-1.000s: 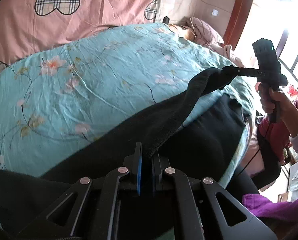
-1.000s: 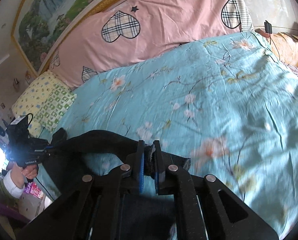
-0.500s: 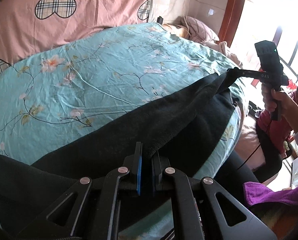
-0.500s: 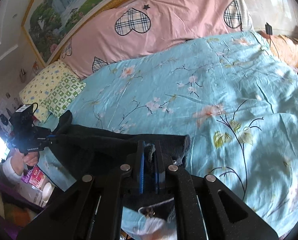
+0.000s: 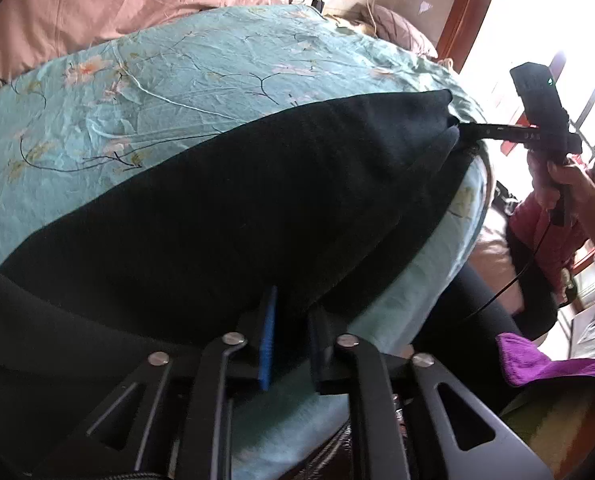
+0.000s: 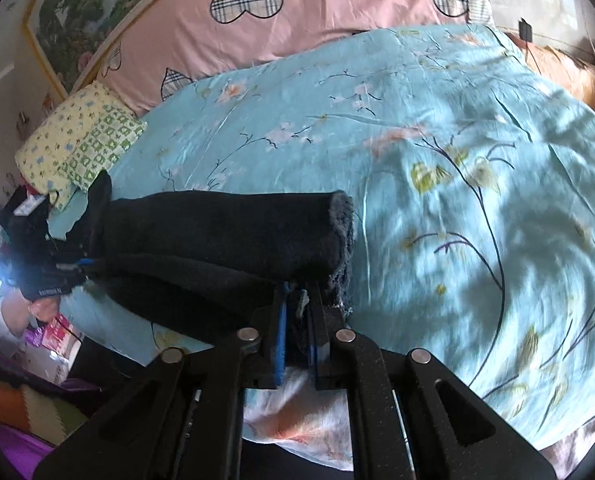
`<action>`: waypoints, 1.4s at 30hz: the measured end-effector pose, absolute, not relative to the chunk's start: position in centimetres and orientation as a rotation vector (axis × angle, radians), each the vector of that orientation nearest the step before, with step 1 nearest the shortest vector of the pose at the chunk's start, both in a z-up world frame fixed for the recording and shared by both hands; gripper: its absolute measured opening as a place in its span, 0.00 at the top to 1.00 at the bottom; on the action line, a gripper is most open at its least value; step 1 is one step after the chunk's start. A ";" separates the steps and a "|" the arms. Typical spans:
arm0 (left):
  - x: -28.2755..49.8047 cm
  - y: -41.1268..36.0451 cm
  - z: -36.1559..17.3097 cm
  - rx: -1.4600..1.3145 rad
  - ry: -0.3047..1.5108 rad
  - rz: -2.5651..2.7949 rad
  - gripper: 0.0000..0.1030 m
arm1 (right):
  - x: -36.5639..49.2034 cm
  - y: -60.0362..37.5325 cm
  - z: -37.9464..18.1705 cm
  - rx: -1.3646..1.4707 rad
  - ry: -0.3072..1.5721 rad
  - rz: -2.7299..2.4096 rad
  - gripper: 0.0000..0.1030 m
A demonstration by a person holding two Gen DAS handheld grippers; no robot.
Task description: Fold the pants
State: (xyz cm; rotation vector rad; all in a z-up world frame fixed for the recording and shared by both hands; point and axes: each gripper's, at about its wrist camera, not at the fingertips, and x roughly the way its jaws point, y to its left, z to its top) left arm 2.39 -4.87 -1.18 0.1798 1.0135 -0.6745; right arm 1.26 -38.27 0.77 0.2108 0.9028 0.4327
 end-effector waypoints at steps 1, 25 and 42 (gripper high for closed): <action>2.2 -4.8 -1.0 0.176 1.012 -0.680 0.79 | 1.0 -38.2 0.9 0.210 0.908 0.427 0.86; 2.6 7.6 3.1 -0.096 0.951 -0.421 0.65 | 2.7 -24.2 5.1 0.249 0.806 0.677 0.52; 5.4 21.2 6.0 -0.185 0.881 -0.182 0.55 | 6.0 -12.5 2.7 0.280 0.925 0.894 0.52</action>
